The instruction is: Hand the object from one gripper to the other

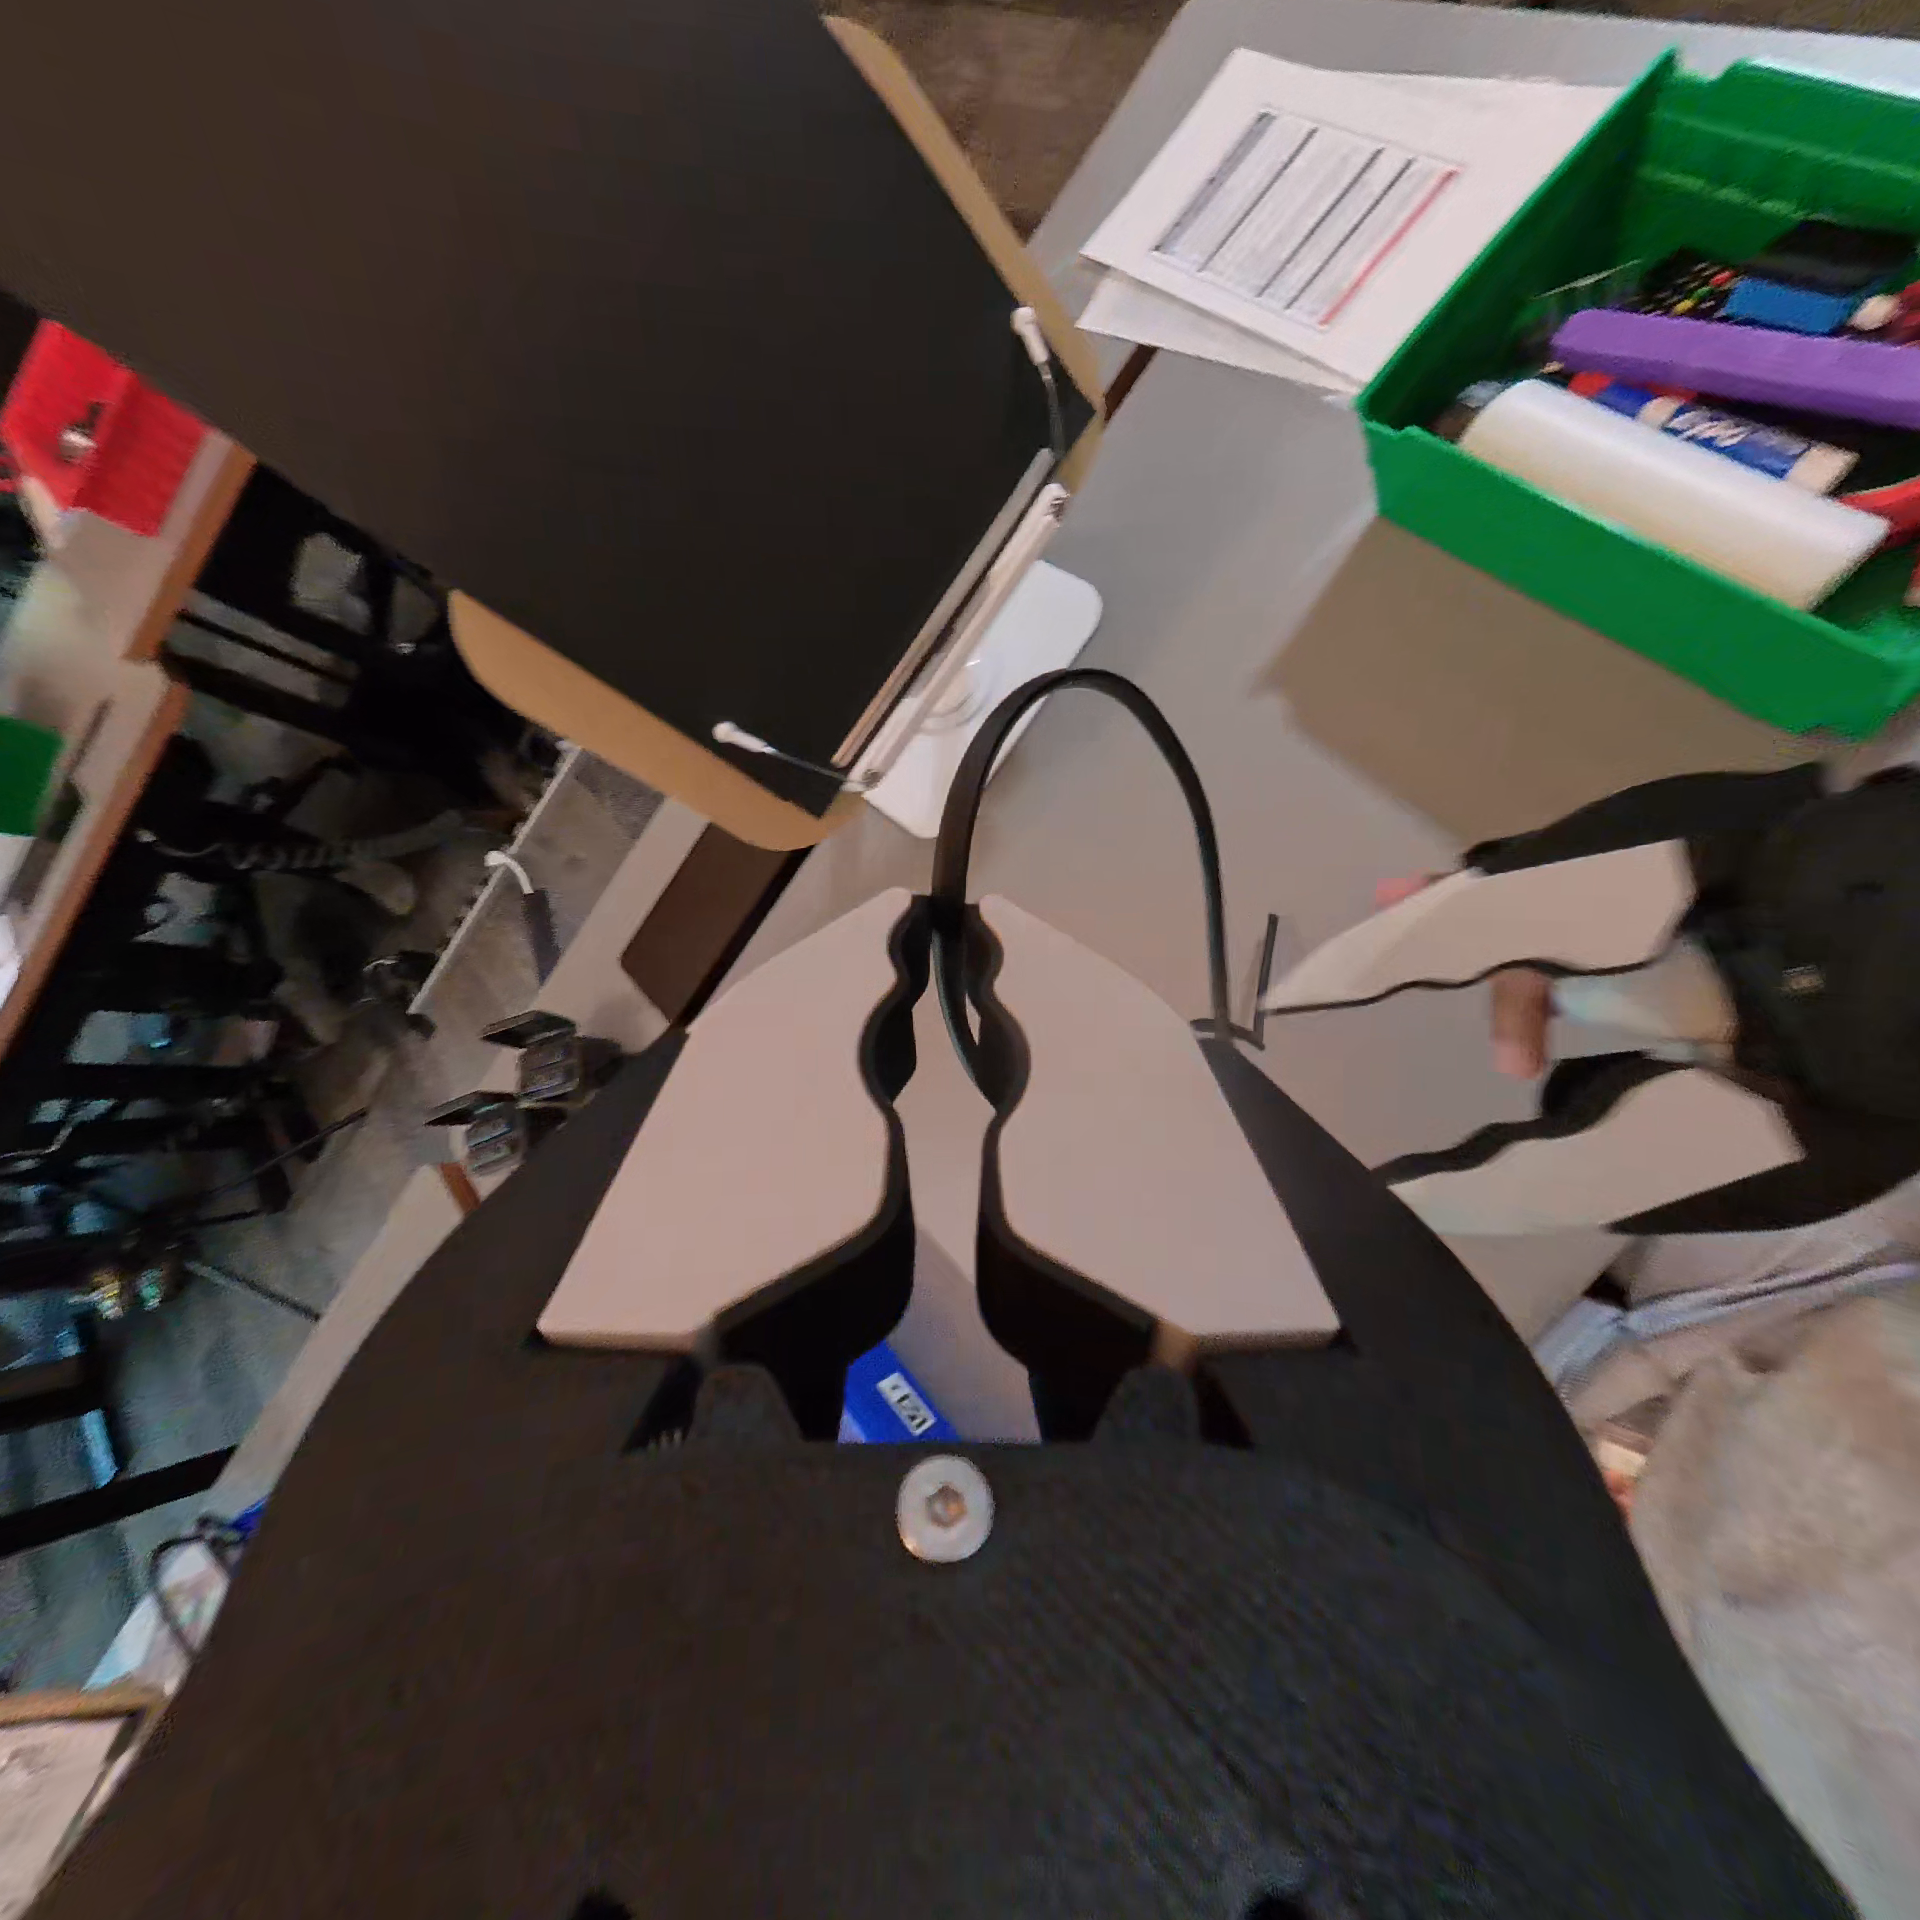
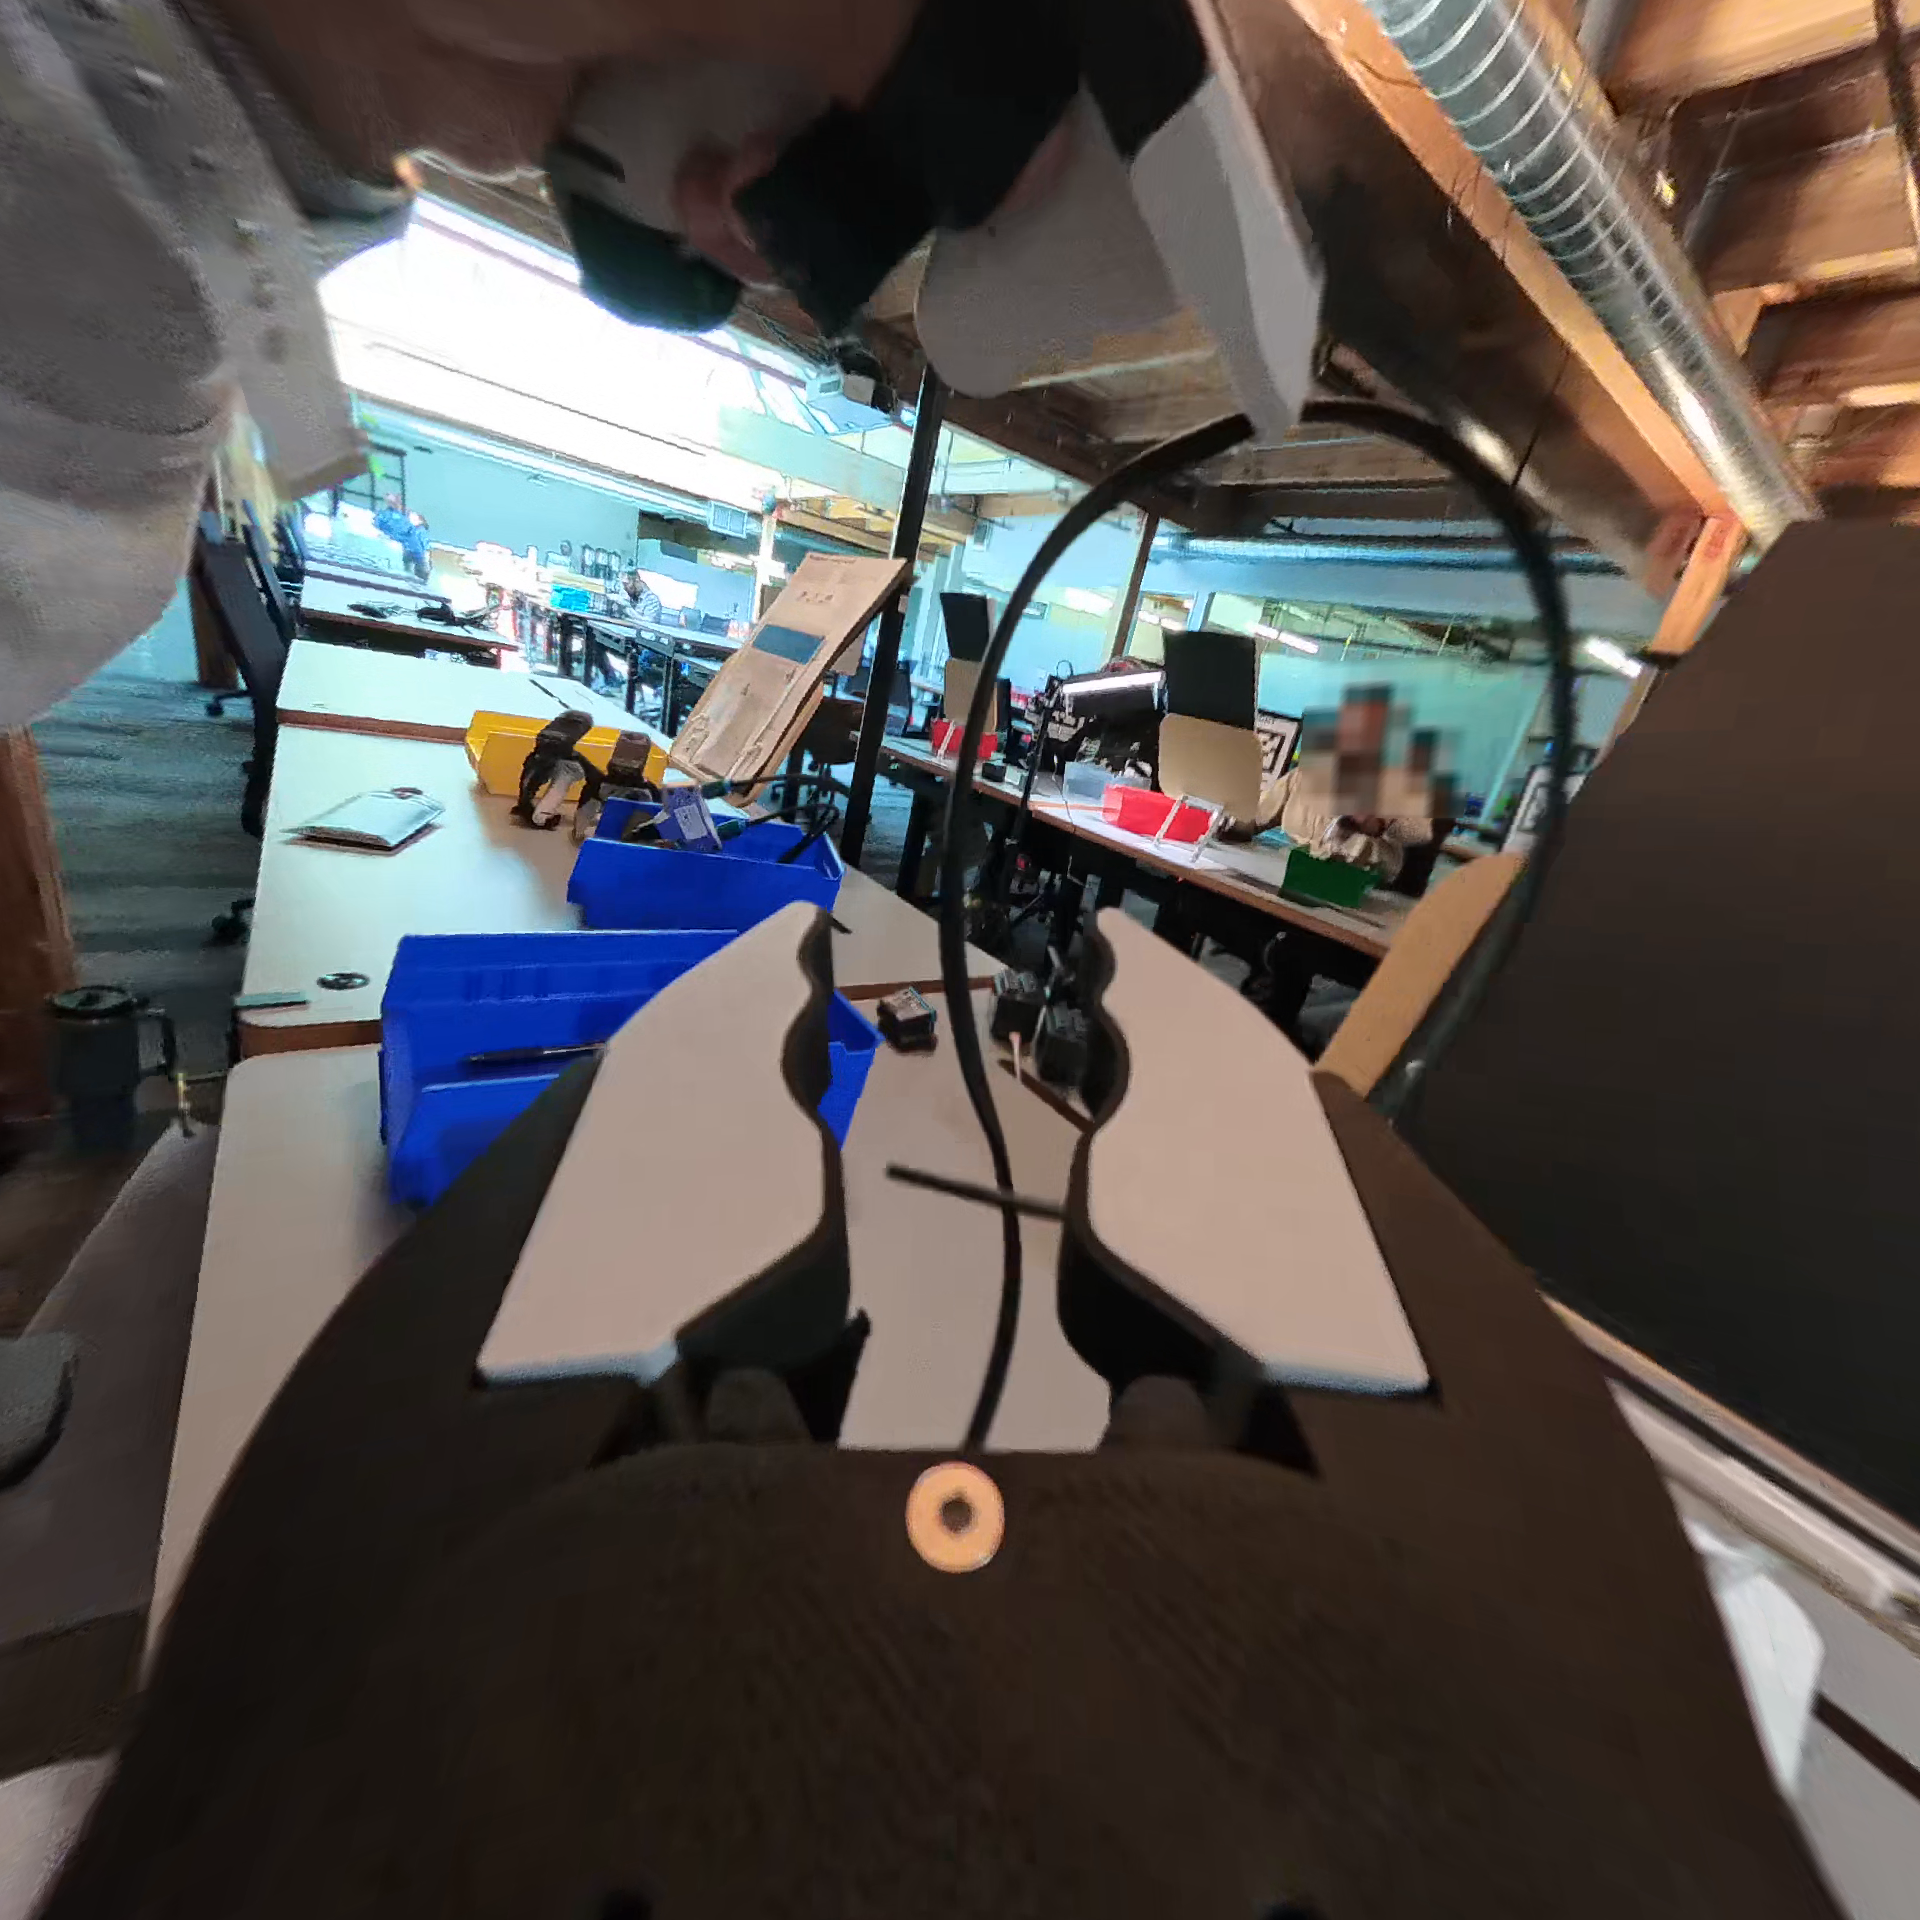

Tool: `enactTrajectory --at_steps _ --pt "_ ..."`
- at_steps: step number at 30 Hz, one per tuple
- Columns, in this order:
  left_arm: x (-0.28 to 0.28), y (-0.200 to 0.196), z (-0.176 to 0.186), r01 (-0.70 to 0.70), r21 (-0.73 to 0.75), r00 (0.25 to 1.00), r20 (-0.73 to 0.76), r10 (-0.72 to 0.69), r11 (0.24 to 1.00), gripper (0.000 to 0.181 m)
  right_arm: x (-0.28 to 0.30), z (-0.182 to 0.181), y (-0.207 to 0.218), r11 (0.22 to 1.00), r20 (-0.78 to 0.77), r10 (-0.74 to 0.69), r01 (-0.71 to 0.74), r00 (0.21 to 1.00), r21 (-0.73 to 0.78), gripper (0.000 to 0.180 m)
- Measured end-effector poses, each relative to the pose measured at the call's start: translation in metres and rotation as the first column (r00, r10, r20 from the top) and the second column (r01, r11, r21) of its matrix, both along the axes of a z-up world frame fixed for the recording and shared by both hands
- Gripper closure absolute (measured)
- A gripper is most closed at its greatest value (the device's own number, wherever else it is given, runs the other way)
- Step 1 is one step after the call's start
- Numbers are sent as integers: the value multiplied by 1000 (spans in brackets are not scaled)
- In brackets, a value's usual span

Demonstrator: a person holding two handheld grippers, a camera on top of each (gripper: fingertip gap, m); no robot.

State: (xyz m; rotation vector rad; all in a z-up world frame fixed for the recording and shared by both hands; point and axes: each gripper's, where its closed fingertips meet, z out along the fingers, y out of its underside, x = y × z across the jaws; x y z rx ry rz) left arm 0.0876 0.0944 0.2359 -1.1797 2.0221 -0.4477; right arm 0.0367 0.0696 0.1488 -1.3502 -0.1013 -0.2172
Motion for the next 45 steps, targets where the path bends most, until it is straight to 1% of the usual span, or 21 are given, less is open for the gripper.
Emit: enactTrajectory --at_steps 1,3,5,7,12,15,18,20,21,24,26,28,31,33,35,37,38,39,42,43,45 --pt "2 -6 -4 13 -17 1000 -8 -14 1000 173 1 -3 7 1000 -21 4 -5 1000 -7 135" --pt "6 -17 -11 43 -60 999 -20 -44 997 174 1 -13 17 999 -29 14 -15 999 -36 139" --pt "9 -27 -16 72 -129 997 -27 -76 989 174 4 -23 18 998 -8 0 -1 1000 -69 148" --pt "13 -32 -21 86 -186 995 -33 -94 979 174 3 -27 13 996 5 20 -20 1000 -85 174" --pt "22 -26 -31 93 -301 994 -27 -106 949 173 5 -21 0 993 -1 59 -59 998 -105 175" --pt "24 -20 -36 94 -364 994 -20 -109 927 173 4 -15 -6 988 -69 118 -124 991 -91 175" --pt "29 -7 -36 98 -356 995 47 -87 929 135 7 -7 -14 978 -170 189 -201 967 -56 175" --pt "29 -4 -40 138 -367 989 95 -110 920 110 12 2 -24 966 -265 249 -259 932 -5 175" --pt "28 -1 -43 154 -383 985 130 -111 911 105 14 6 -30 956 -318 285 -294 904 23 175" --pt "18 -5 -57 273 -457 950 267 -162 847 98 20 15 -43 911 -476 398 -401 784 101 175" --pt "6 -9 -68 363 -511 911 370 -182 779 95 24 16 -49 886 -547 441 -443 712 138 175" --pt "-9 -16 -79 458 -541 859 474 -194 706 94 28 15 -52 871 -587 462 -464 664 160 175" --pt "-27 -28 -99 536 -597 811 560 -168 597 94 34 13 -54 870 -618 459 -463 639 168 175" --pt "-33 -42 -116 557 -650 812 557 -174 516 92 36 11 -52 875 -626 448 -458 638 159 175" --pt "-31 -53 -140 542 -691 834 511 -208 478 86 35 11 -52 872 -629 453 -461 632 165 175" --pt "-22 -55 -164 512 -690 853 478 -210 511 81 33 13 -51 868 -633 462 -465 621 176 175" --pt "-17 -57 -175 507 -683 857 465 -222 526 72 31 14 -50 863 -635 469 -472 613 181 175" --pt "-15 -60 -184 503 -675 861 446 -245 540 57 29 15 -49 856 -638 478 -483 603 184 175" --pt "-10 -65 -193 534 -594 835 484 -264 601 36 21 14 -46 844 -643 487 -508 590 173 175" --pt "-10 -66 -196 537 -568 831 484 -275 623 33 19 13 -44 843 -644 484 -512 593 163 174" --pt "-8 -66 -204 528 -536 834 472 -284 659 33 14 12 -42 839 -642 486 -522 594 152 175"
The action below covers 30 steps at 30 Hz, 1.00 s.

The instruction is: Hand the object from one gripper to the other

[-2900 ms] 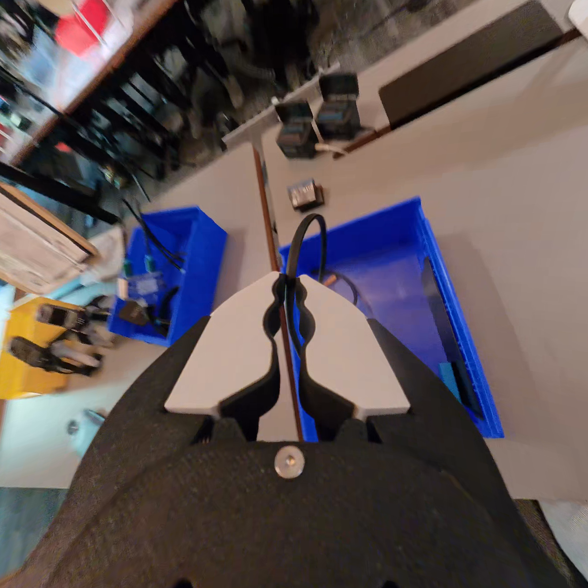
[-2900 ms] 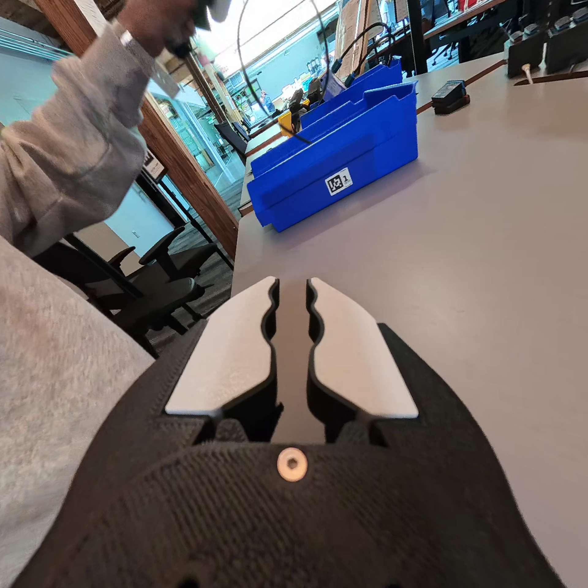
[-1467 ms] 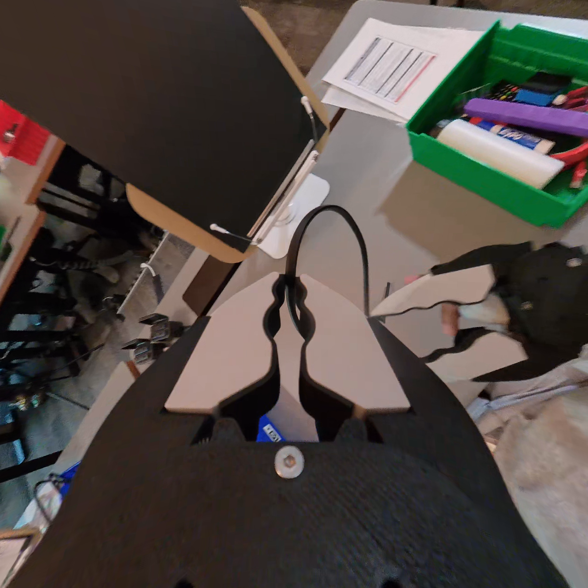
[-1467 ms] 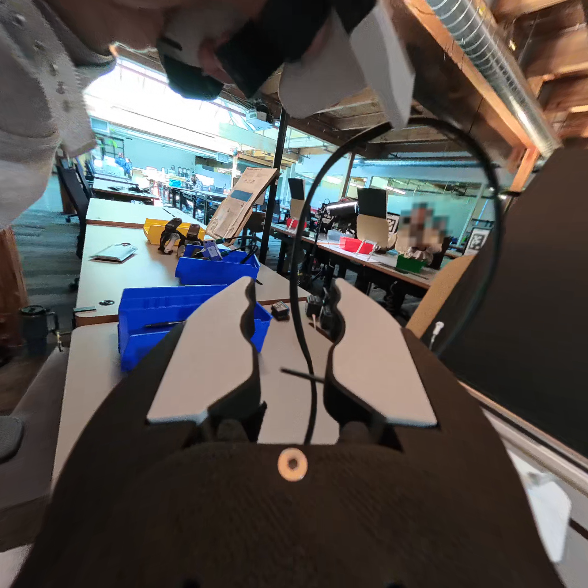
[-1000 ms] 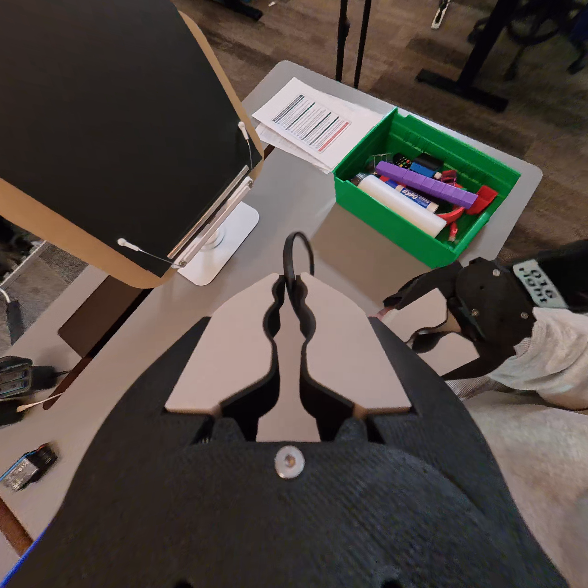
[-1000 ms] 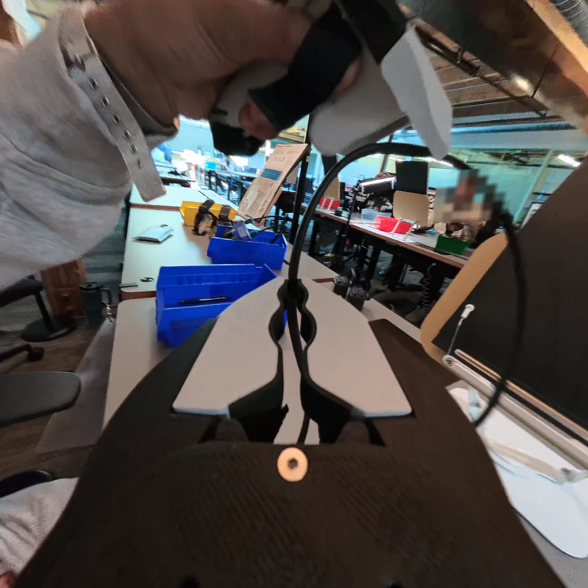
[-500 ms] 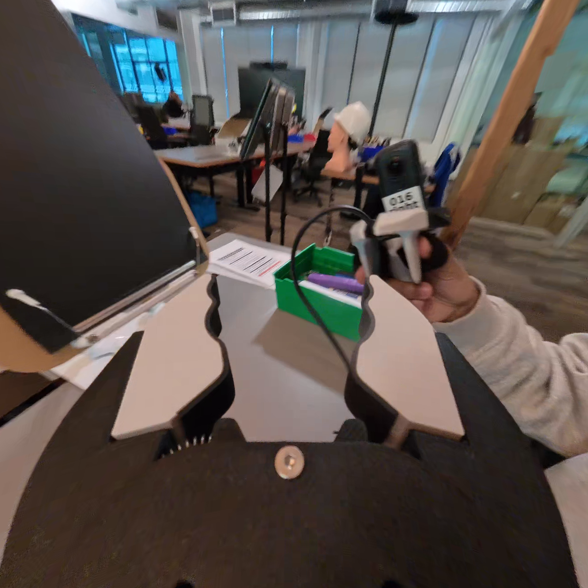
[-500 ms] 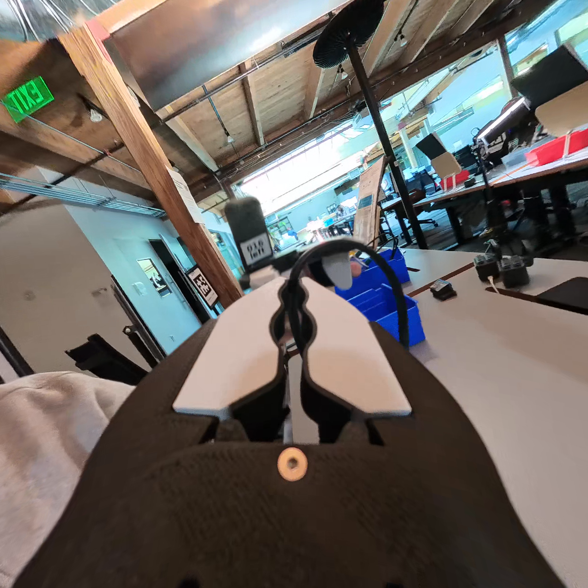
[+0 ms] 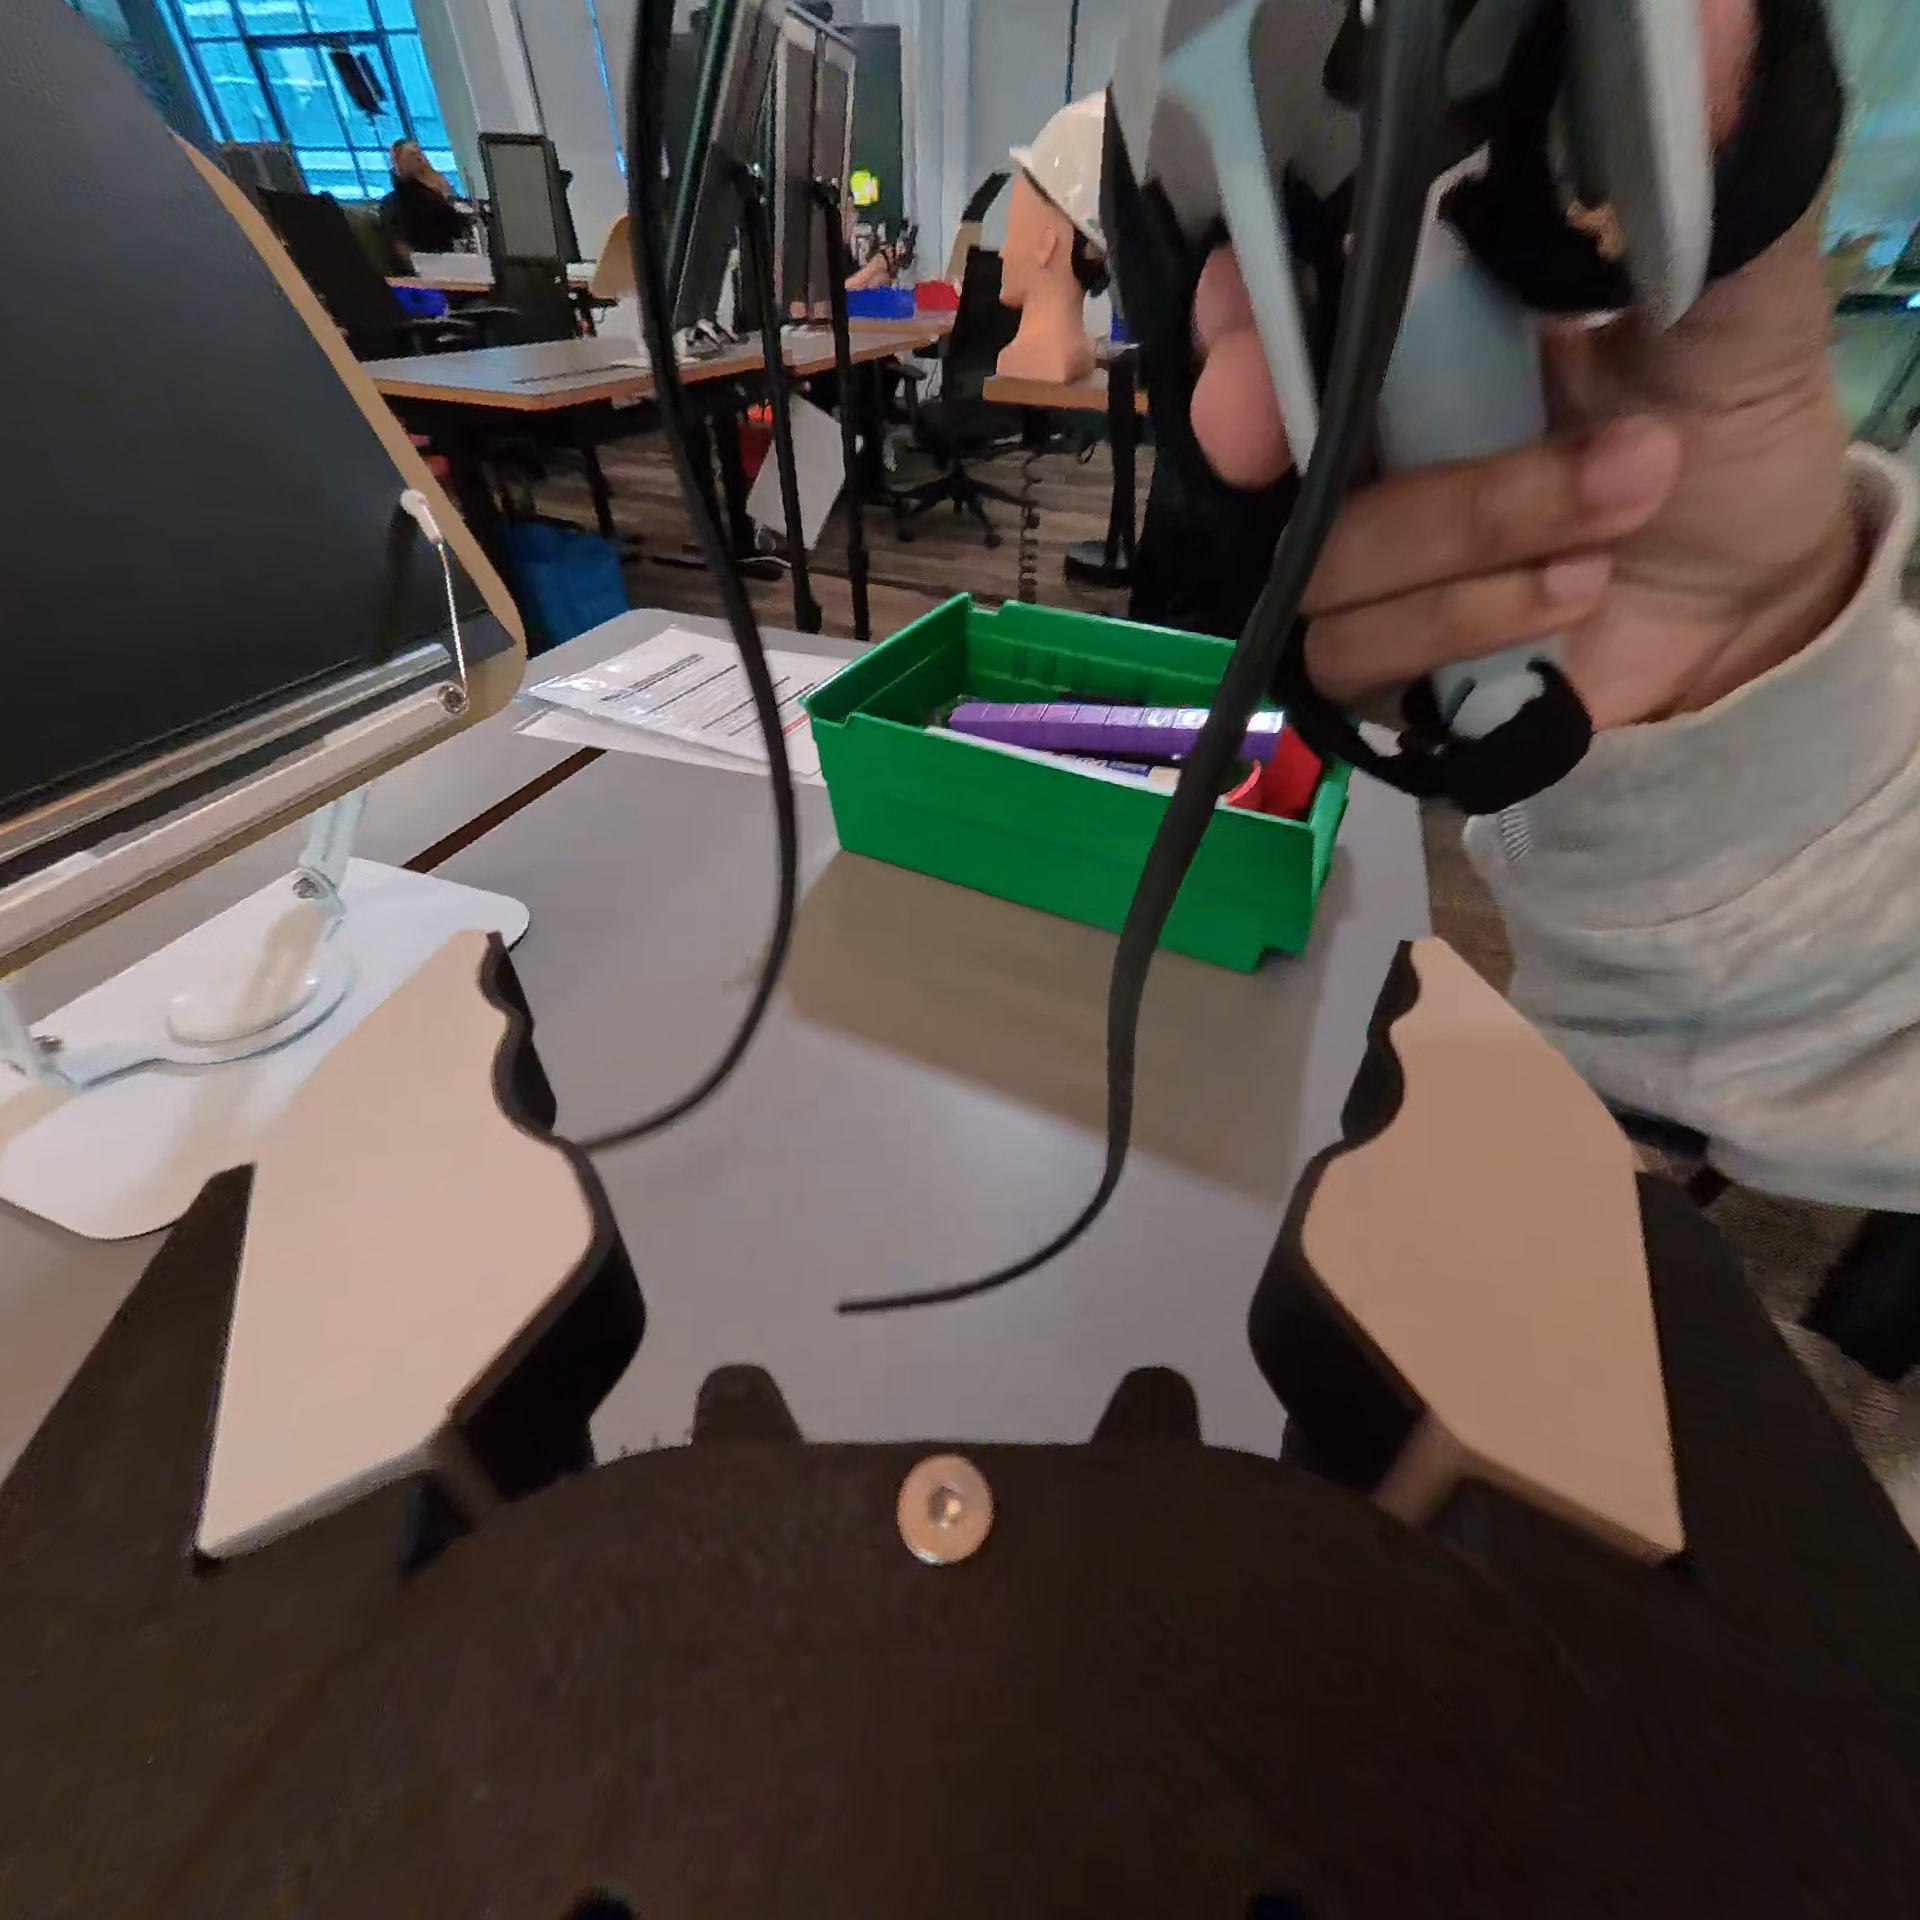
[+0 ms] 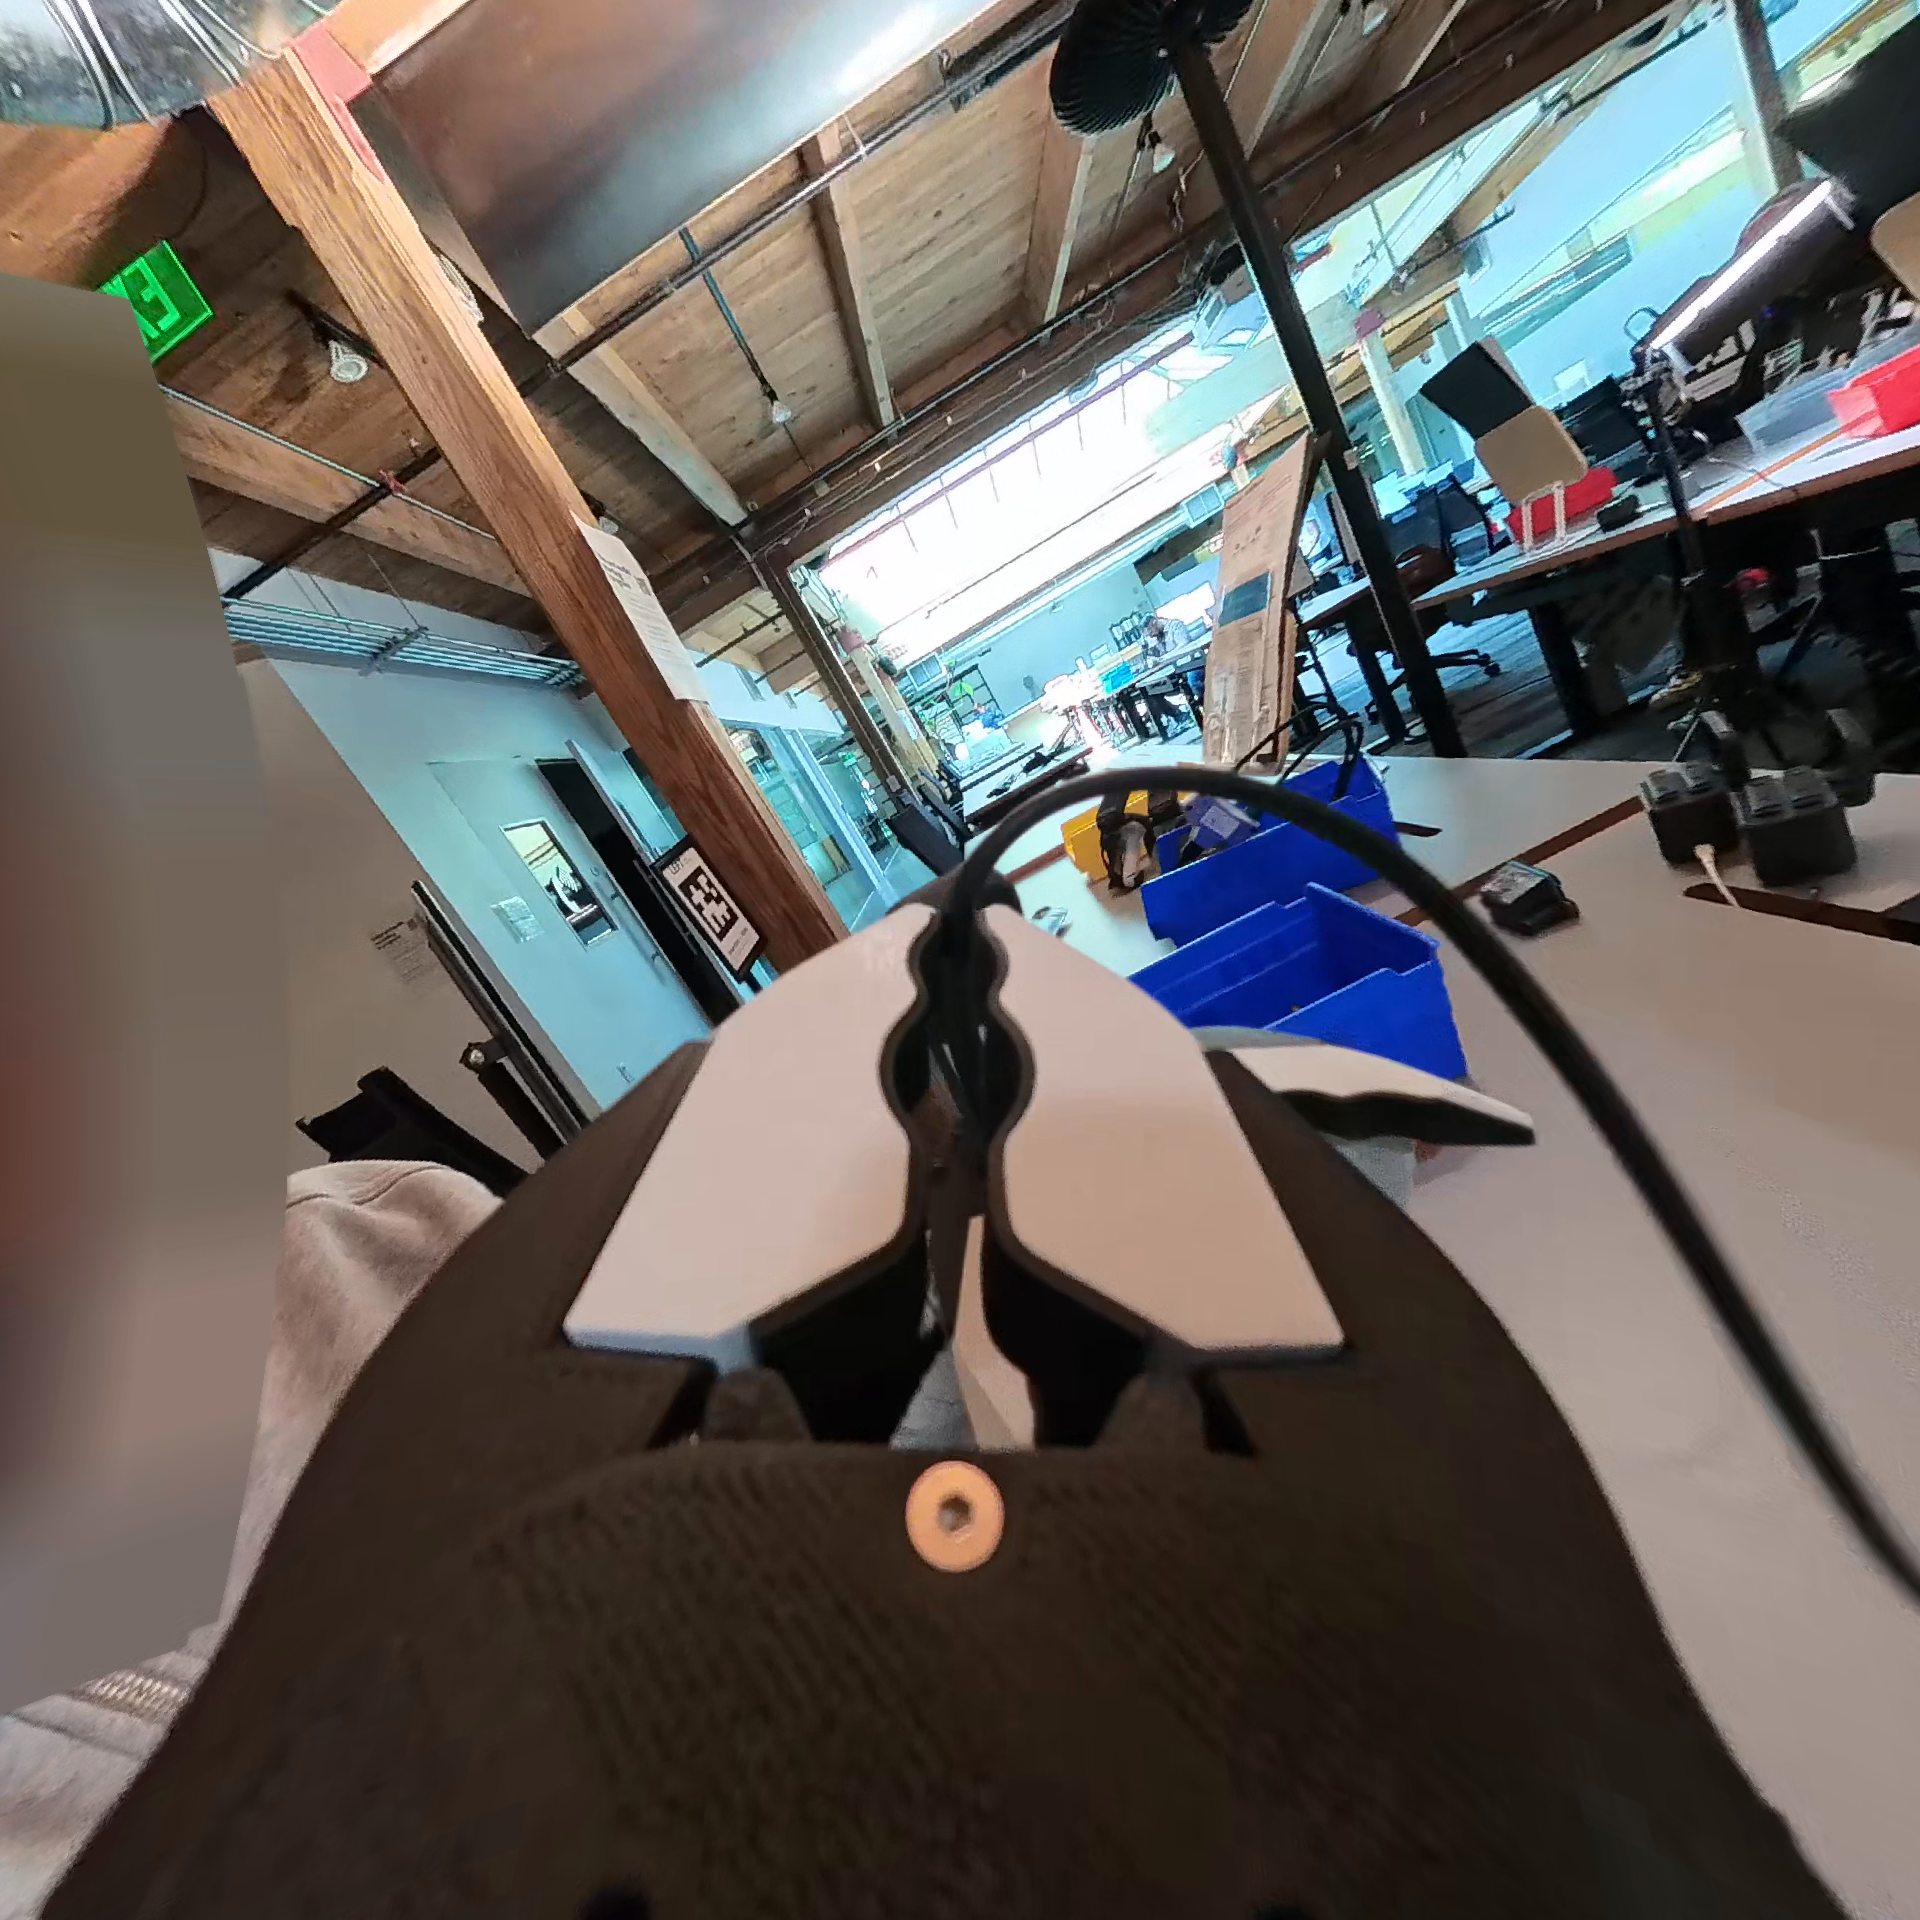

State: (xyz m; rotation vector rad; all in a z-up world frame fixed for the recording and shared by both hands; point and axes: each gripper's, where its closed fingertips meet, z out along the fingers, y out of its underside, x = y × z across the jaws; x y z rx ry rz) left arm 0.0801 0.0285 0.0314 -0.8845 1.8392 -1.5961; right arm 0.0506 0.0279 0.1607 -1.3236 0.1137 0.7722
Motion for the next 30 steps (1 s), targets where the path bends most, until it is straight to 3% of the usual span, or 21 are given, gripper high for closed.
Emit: enactTrajectory --at_steps 5,8,10,11,15,22,27,30 --pt "2 1 -12 -2 -23 1000 -20 2 1000 33 -13 2 2 998 -9 56 -56 998 11 175" --pt "-8 -10 -23 92 7 994 -52 -92 996 84 -16 2 1 998 -3 65 -65 998 12 175" --pt "-18 -17 -22 164 -9 985 -52 -164 986 147 -15 3 0 998 7 54 -54 999 12 175" --pt "-20 -19 -19 176 -43 983 -52 -178 983 154 -14 4 -1 999 9 48 -48 999 16 175" --pt "-24 -21 -17 202 -114 975 -69 -210 973 162 -10 11 -9 998 -4 36 -36 999 46 175" --pt "-29 -27 -16 226 -110 970 -65 -234 968 175 -5 21 -20 997 11 -2 1 1000 75 175" --pt "-32 -32 -13 243 -115 967 -52 -250 963 174 -6 26 -24 996 18 -17 15 1000 89 174" --pt "-32 -37 -16 244 -122 965 -68 -254 962 156 -9 28 -24 995 11 -12 10 1000 101 174"
